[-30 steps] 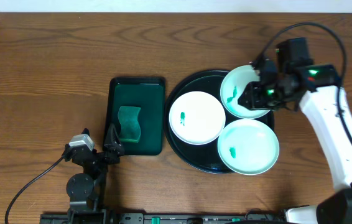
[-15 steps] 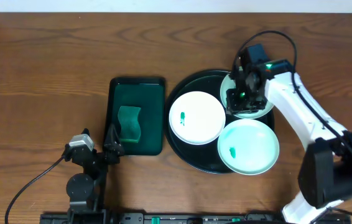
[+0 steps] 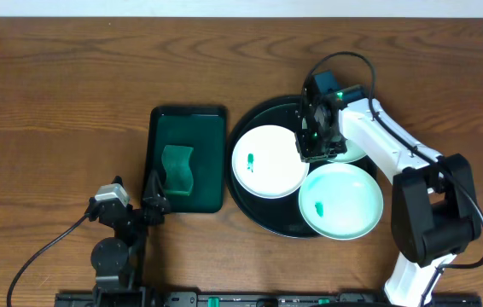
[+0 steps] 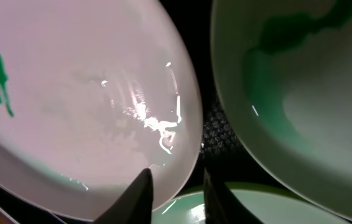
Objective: Clean dirty plates on tray and stack at the side
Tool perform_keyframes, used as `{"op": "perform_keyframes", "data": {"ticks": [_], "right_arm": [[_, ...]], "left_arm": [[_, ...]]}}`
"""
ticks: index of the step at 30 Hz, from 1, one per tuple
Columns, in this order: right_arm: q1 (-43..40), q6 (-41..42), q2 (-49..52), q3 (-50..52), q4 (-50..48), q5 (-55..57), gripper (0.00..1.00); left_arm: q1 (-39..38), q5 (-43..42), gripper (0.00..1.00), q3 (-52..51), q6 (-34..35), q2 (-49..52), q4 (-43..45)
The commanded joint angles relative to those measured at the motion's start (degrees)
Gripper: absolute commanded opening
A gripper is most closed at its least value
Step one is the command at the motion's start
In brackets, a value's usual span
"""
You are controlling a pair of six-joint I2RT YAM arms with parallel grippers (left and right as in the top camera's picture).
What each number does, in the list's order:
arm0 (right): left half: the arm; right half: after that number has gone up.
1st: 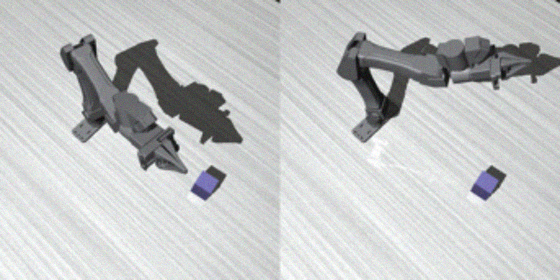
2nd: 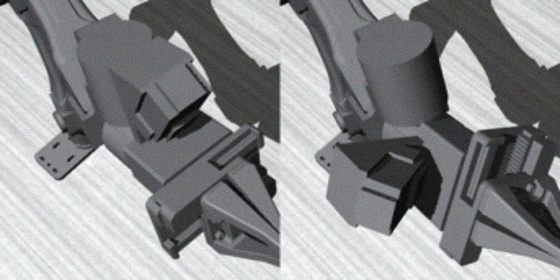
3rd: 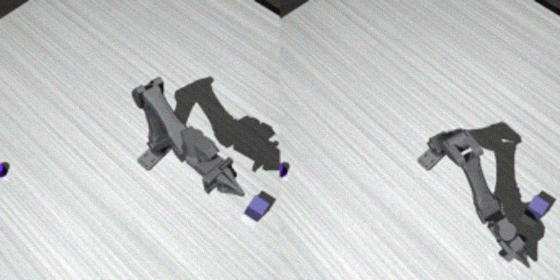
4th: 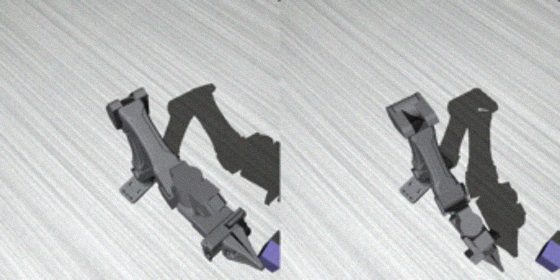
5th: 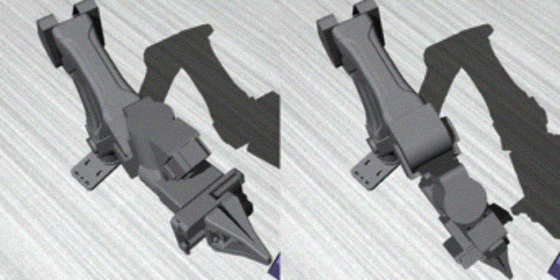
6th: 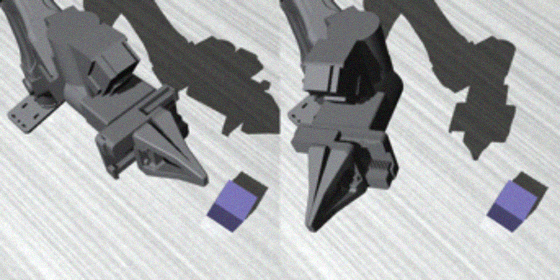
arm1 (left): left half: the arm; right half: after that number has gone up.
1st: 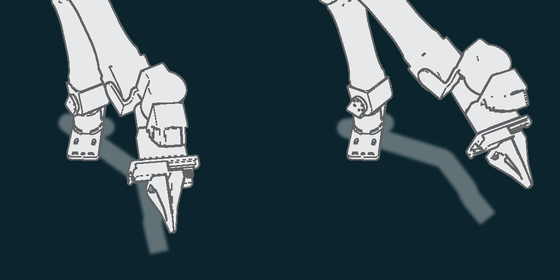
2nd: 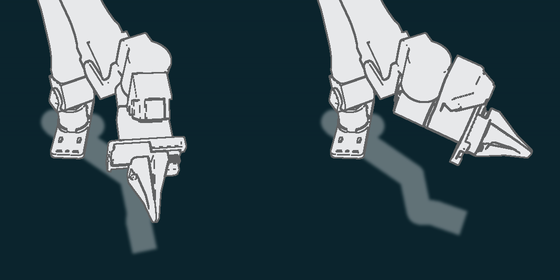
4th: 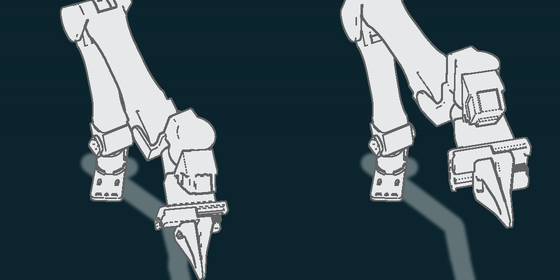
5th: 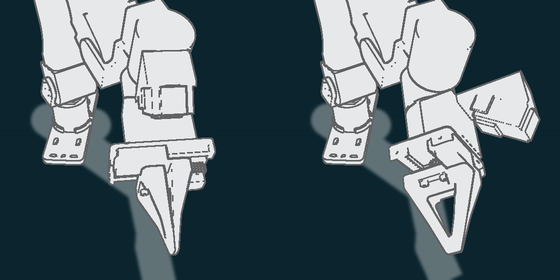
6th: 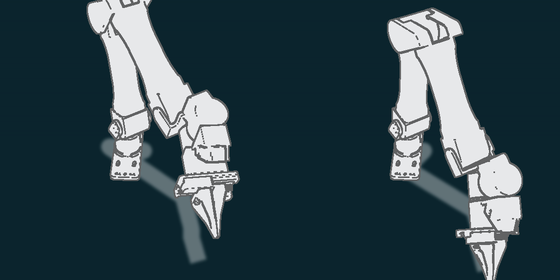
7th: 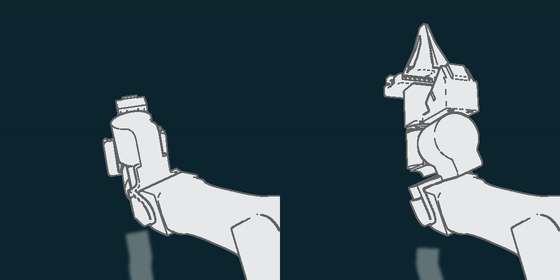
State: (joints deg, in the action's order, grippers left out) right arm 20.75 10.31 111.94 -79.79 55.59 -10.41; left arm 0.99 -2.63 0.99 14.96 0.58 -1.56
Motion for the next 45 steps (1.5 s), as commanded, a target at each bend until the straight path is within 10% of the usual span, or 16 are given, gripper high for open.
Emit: {"op": "perform_keyframes", "data": {"ticks": [1,29,45], "right_arm": [[0.4,0.4,1.6,-0.7,-0.2,1.1,0.23],[0.3,1.9,1.7,3.8,-5.7,1.2,0.01],[0.3,4.5,1.7,3.8,-6.4,1.2,0.2]], "left_arm": [[-0.2,0.7,0.81,-0.8,-0.6,-0.4,-2.3],[-0.2,0.7,0.81,-0.8,-0.6,-0.3,-2.3],[-0.2,0.7,0.82,-0.8,-0.6,-0.3,-2.3]]}}
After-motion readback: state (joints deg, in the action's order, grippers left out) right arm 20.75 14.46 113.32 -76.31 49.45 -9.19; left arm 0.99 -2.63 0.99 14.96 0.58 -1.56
